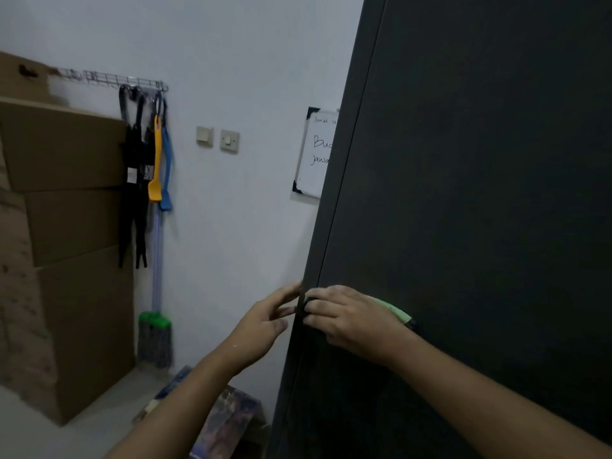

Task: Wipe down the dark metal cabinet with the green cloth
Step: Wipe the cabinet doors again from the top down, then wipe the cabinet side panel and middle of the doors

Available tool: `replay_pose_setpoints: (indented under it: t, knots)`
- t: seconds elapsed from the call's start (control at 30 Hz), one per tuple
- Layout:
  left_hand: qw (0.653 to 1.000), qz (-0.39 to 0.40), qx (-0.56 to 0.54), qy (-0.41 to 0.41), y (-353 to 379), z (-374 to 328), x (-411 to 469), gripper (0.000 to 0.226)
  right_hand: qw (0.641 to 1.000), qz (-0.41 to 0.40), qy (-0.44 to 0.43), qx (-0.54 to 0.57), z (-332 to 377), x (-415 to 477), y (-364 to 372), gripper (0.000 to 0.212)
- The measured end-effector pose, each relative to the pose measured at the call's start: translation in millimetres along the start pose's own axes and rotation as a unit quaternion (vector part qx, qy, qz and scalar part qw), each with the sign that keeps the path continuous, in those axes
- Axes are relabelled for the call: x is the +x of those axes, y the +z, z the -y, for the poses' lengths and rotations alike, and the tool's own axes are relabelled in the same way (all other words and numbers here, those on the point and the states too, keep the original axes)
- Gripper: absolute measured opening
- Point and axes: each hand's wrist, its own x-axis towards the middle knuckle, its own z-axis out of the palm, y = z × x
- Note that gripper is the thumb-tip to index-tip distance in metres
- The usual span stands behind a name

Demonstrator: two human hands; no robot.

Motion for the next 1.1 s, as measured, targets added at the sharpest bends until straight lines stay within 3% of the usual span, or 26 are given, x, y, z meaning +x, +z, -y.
replay_pose_setpoints:
  t: [0.1, 0.2, 0.27, 0.6, 0.67, 0.73, 0.83, 0.93, 1.0, 1.1]
  knots:
    - [1.000, 0.009, 0.002, -0.003, 1.3, 3.9, -2.5, 0.072, 0.998, -0.061, 0.027, -0.011, -3.3, -3.5, -0.6, 0.042]
    - [1.000, 0.009, -0.012, -0.009, 5.3, 8.1, -7.8, 0.067, 0.982, -0.150, 0.116, -0.013, 3.4, -6.7, 6.2, 0.039]
    - [1.000, 0.003, -0.020, -0.014, 8.9, 12.4, -11.0, 0.062, 0.976, -0.159, 0.148, -0.010, 15.4, -9.2, 15.6, 0.040]
    - [0.998, -0.013, 0.004, -0.067, 27.0, 52.3, -29.4, 0.045, 0.982, 0.123, 0.146, 0.005, 100.2, -56.3, 75.2, 0.089]
    - [0.995, -0.042, 0.021, -0.091, 33.4, 61.7, -39.0, 0.041, 0.979, 0.139, 0.146, 0.037, 108.0, -65.9, 84.4, 0.102]
    - [0.987, -0.080, 0.050, -0.130, 41.5, 77.5, -49.7, 0.038, 0.980, 0.102, 0.153, 0.074, 111.8, -70.8, 87.3, 0.108]
    - [0.973, -0.129, 0.104, -0.160, 63.6, 98.1, -68.5, 0.027, 0.976, 0.032, 0.168, 0.138, 112.0, -77.9, 95.5, 0.100]
    - [0.969, -0.129, 0.082, -0.192, 95.6, 104.4, -84.5, 0.012, 0.967, -0.010, 0.180, 0.182, 114.4, -86.0, 111.6, 0.074]
    - [0.966, -0.109, 0.043, -0.230, 113.3, 104.9, -90.2, 0.018, 0.961, -0.039, 0.187, 0.199, 118.6, -87.6, 118.7, 0.044]
    - [0.945, -0.132, -0.089, -0.286, 130.8, 100.6, -89.9, 0.025, 0.942, -0.089, 0.226, 0.234, 126.1, -87.4, 121.8, 0.034]
